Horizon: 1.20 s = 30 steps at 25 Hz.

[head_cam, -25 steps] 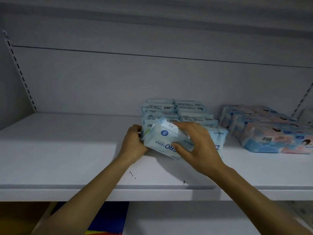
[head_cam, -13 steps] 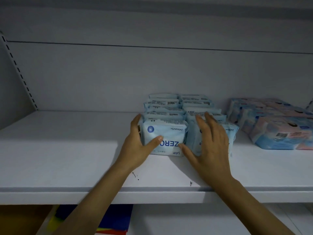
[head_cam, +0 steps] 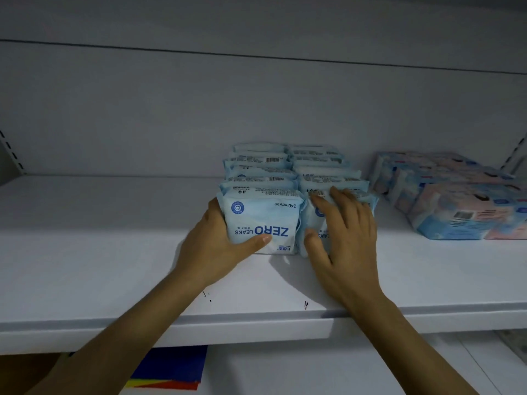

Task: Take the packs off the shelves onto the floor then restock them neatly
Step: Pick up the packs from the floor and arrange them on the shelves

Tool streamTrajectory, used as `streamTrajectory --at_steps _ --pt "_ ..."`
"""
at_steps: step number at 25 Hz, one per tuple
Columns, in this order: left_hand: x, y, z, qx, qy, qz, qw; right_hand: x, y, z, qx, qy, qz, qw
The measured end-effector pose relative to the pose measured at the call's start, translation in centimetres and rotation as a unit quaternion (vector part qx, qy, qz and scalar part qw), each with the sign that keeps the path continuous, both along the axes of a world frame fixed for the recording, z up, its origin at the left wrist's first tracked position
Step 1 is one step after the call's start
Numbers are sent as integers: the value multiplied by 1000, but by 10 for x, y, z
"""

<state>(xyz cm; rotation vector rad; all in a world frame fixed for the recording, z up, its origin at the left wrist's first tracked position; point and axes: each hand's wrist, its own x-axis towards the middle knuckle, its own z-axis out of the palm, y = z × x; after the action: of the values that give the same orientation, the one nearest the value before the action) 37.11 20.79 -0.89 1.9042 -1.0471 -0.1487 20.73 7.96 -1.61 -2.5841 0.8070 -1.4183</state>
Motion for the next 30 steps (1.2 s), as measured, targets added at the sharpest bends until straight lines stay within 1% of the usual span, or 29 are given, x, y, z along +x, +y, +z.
streamTrajectory --at_steps 2,4,7,10,14,15,17,19,20,22,25,27,29,30 --pt "-4 0 1 35 -47 32 998 1 0 1 -8 9 -17 1000" --pt "-6 0 3 45 -57 28 997 2 -1 -1 -33 29 -44 998" --pt "-1 -4 1 31 -7 -20 999 4 -3 -2 -42 41 -65 996" --pt "1 -5 -1 28 5 -35 999 6 -4 -6 -47 60 -75 994" --pt "-7 -1 12 37 41 -39 998 4 -1 2 -9 73 -51 996" --pt "-9 3 15 26 53 -43 997 4 -1 6 5 78 -38 996" --pt "-18 9 19 -9 105 2 994 -3 0 9 27 105 -4 994" --pt "-43 22 23 -35 114 73 990 -18 -1 16 28 141 32 989" --pt "-59 29 25 -48 92 98 990 -29 0 19 23 148 43 988" --pt "-91 49 25 -57 45 119 990 -54 5 22 7 131 65 989" --pt "-142 90 8 -40 -23 128 991 -85 34 10 11 93 104 990" --pt "-169 122 -14 15 -125 138 982 -94 66 -8 -4 82 150 985" --pt "-186 158 -39 92 -228 150 958 -96 104 -32 -16 89 206 974" --pt "-192 179 -51 134 -263 159 942 -96 125 -45 -13 104 235 966"
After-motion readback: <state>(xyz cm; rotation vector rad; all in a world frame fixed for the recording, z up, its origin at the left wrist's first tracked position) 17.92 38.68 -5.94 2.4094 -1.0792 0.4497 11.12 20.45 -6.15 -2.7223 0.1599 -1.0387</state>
